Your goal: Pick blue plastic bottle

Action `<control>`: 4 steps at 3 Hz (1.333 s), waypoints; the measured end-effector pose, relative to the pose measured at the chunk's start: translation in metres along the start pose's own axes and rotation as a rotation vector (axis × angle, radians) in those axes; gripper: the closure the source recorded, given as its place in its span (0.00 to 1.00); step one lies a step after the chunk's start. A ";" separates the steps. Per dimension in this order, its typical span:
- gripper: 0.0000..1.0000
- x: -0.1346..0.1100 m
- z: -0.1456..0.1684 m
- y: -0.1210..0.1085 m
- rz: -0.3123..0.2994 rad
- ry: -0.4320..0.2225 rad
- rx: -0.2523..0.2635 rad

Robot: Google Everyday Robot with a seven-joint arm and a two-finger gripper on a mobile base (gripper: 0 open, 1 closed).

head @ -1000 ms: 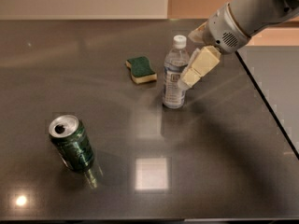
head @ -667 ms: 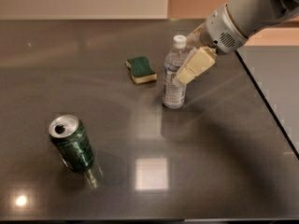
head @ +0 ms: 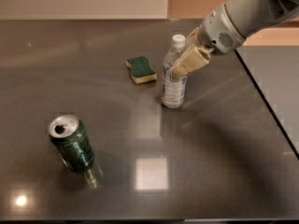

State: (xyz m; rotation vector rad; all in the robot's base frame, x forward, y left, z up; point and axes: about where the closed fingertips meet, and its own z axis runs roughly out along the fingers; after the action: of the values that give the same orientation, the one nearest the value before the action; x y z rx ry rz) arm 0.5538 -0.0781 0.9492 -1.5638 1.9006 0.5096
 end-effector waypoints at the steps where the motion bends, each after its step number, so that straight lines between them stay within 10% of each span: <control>1: 1.00 -0.014 -0.018 0.000 -0.017 -0.024 -0.003; 3: 1.00 -0.025 -0.035 0.000 -0.033 -0.034 -0.003; 4: 1.00 -0.053 -0.096 0.007 -0.097 -0.025 -0.015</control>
Offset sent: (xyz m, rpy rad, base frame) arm -0.0262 -0.0347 0.1331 -0.0048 -0.0692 0.0891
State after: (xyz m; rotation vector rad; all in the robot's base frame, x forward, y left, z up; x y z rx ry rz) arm 0.5320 -0.0994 1.0546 -1.6429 1.7960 0.5000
